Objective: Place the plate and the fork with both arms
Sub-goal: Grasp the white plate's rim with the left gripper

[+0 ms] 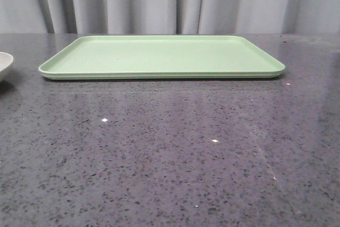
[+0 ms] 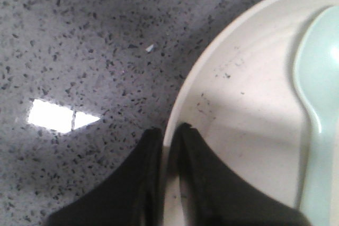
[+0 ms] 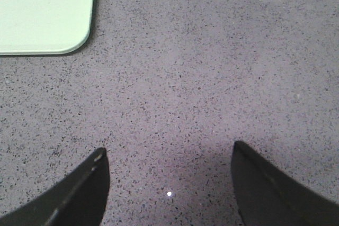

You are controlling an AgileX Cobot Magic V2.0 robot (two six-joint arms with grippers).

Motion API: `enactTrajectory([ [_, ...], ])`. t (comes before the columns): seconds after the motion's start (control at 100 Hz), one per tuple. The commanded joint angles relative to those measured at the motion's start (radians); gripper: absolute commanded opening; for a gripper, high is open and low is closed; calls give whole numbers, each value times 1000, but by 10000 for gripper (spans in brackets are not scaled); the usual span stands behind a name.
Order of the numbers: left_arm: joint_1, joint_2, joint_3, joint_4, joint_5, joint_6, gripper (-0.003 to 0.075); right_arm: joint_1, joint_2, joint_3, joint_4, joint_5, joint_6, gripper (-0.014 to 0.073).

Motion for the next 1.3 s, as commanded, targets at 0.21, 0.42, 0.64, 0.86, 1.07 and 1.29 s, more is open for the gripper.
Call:
enactTrajectory([
  [0.21,16,-41,-18,-62,33,132,-14,-5,6,-35,-14,-57,-4,495],
  [0.42,93,-79,-18,-203,65,217,-8,-5,6,-35,-14,-57,-4,495],
  [0.64,148,-81,-20,-331,113,300,-9,-5,6,-35,-14,-57,-4,495],
  [0.86,150,-82,-62,-349,157,313,-8,-5,6,-35,-14,-57,-4,495],
  [1.07,210,-86,-100,-466,217,359,-8,-5,6,-35,-14,-59,-4,495],
  [1.29,262,-88,-108,-624,272,422,-9,-5,6,-35,-14,-61,-4,495],
])
